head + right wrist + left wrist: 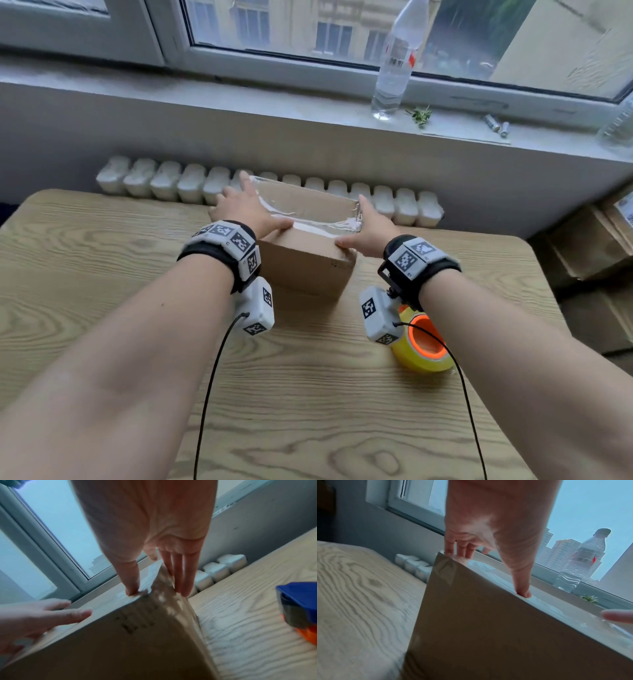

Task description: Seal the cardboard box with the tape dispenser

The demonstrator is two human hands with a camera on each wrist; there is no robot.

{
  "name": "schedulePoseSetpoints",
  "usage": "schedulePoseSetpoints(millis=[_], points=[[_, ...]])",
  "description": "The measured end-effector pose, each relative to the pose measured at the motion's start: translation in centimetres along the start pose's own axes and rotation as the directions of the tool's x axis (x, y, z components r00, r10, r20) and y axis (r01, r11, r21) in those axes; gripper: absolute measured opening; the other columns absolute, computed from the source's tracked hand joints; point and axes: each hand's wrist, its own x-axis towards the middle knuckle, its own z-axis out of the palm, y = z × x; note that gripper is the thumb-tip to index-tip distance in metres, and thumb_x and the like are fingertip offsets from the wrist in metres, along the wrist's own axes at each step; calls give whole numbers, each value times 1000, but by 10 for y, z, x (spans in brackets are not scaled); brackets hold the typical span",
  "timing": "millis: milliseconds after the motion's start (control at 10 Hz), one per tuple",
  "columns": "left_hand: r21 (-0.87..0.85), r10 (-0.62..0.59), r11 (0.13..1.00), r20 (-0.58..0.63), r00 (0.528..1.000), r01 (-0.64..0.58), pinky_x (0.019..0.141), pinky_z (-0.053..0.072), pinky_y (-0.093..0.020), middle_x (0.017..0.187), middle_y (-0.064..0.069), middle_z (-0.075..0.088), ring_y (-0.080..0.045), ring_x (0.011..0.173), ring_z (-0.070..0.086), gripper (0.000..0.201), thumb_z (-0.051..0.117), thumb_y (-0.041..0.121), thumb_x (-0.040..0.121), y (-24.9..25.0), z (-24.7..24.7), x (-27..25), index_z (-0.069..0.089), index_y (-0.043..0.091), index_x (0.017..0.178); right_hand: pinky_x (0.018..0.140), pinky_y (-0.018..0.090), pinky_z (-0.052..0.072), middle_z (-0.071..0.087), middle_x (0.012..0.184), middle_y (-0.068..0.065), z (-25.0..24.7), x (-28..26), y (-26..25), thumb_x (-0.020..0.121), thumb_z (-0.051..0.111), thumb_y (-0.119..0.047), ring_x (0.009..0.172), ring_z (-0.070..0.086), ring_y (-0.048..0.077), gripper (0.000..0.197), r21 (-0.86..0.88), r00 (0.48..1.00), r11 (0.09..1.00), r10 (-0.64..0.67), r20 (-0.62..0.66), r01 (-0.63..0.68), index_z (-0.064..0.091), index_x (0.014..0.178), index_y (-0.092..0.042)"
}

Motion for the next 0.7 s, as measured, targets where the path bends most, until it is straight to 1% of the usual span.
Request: schedulePoseSetpoints(millis=[100,200,300,400,500,600,700], points=[[-31,-81,996,-34,996,80,103,37,-45,142,-18,36,-32,133,35,103,63,70,68,-6,4,-2,30,6,141,101,31,39,41,148,10,3,4,0,85,66,-34,131,46,28,91,33,997,999,20,-77,-17,7,153,-18],[-99,-105,990,-57,993,99,102,37,-42,140,-20,39,-33,131,37,85,59,62,78,-10,9,-4,37,5,136,103,33,39,44,147,9,7,7,-3,87,61,-42,132,44,28,81,26,989,999,45,-141,-42,17,151,-19],[-120,-98,989,-76,992,89,101,37,-44,139,-20,40,-35,130,37,66,51,51,89,-14,11,-1,38,6,135,100,33,40,51,140,10,9,14,-4,88,61,-38,127,48,30,70,-31,979,998,40,-200,-47,27,148,-23],[-101,-90,992,-86,992,81,101,37,-44,139,-21,40,-37,129,38,52,42,41,97,-18,15,0,40,5,134,102,36,39,53,138,13,8,20,-1,94,53,-25,127,48,32,59,-46,982,999,17,-187,-26,29,148,-25],[-98,-78,993,-109,991,67,100,36,-46,136,-22,42,-38,128,39,45,37,34,100,-19,16,-4,42,3,131,104,36,37,50,141,13,5,22,4,98,44,-19,128,46,33,56,-56,987,998,-26,-160,17,24,150,-23],[-125,-75,990,-83,994,64,103,34,-46,137,-24,41,-39,129,38,46,34,34,100,-23,16,-5,41,1,132,103,32,36,44,146,13,1,15,7,100,39,-19,128,47,31,57,-15,995,999,-40,-89,39,15,152,-21],[-149,-79,987,-114,990,62,105,31,-47,142,-22,35,-37,133,32,54,36,40,98,-18,15,-13,32,6,140,103,34,36,43,147,15,-3,6,9,101,37,-23,128,46,33,60,1,995,997,-74,-73,74,9,153,-19]])
